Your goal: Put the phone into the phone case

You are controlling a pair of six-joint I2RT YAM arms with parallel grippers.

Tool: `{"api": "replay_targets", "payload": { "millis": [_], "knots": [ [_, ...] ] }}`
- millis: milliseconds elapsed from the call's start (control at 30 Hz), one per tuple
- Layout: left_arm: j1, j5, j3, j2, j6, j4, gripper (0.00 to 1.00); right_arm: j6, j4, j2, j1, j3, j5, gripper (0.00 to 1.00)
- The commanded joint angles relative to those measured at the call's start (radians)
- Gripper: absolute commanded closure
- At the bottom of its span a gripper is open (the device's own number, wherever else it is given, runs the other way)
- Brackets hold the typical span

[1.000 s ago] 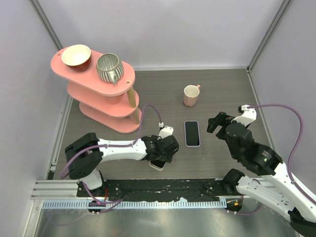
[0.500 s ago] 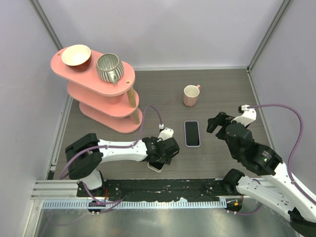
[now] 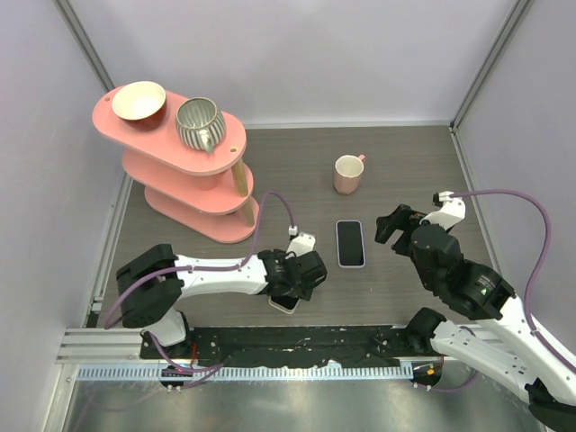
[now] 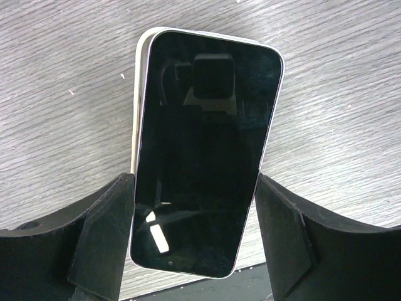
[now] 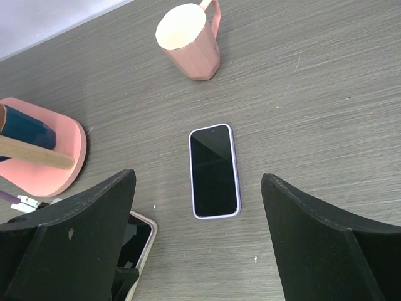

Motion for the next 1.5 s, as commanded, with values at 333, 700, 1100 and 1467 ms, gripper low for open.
{"api": "replay_targets", "payload": {
  "millis": [333,700,1100,1467],
  "knots": [
    [-0.007,-0.025,-0.002,-0.023,-0.035,0.015,0.23,0.015,0.03,-0.029,0.002,0.007,-0.008,0.12],
    [-0.012,-0.036,-0.015,-0.055,-0.048,0.014,0.06,0.012,0.02,-0.037,0.002,0.009,-0.045,0.12],
    [0.083,0.042,-0.009,-0.316,-0.043,-0.054,0.22,0.243,0.105,0.06,0.005,-0.129,-0.362,0.34],
    [0.263,0.268,-0.247,-0.488,-0.022,0.061,0.56,0.498,0.428,0.19,0.215,-0.413,-0.456,0.62]
  ]
}}
